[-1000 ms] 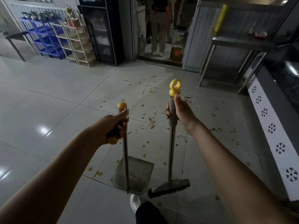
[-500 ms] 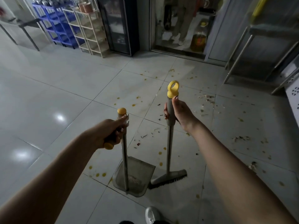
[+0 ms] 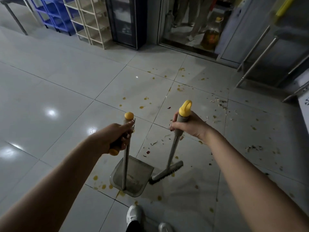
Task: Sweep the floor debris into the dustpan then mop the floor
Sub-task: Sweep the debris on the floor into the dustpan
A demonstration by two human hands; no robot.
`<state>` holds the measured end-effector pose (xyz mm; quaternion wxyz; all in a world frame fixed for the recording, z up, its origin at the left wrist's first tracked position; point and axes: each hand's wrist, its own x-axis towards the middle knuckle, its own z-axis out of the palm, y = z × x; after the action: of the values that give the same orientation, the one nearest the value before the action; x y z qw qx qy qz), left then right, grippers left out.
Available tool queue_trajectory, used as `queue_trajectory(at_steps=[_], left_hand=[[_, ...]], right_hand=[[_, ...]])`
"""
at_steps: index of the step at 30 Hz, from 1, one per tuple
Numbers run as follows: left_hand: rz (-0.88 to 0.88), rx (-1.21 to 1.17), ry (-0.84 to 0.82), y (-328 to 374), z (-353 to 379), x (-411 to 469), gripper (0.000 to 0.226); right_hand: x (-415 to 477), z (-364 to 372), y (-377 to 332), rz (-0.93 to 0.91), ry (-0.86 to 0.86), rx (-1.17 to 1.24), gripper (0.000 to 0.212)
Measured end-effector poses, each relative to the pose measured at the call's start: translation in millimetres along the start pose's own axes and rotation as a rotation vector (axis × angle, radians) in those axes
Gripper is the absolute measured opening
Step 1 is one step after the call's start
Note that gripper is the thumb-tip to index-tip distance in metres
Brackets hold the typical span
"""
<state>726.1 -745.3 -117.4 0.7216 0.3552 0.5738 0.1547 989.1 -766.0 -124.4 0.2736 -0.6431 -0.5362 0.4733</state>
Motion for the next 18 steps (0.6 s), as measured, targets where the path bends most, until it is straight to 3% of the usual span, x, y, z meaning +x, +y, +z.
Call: queue_trajectory(at_steps=[3,9,18], left_hand=[[-0.023,0.049,-0.006,9.0,-21.8,14.4,0.040],[-0.059,0.103,-0.035,17.7,-52.9,39.7,0.039],[-0.142,0.216,-0.073,14.0,-71.9,66.0,0.036]], right_hand=[[17.6,12.5,-7.8,0.081,-0.068,-0.108,0.007],[49.2,39.5,-7.3,0.167,-0.282,-0.184,0.021],[63.7,63.8,7.3,0.149,-0.515,-0.491,0.020]])
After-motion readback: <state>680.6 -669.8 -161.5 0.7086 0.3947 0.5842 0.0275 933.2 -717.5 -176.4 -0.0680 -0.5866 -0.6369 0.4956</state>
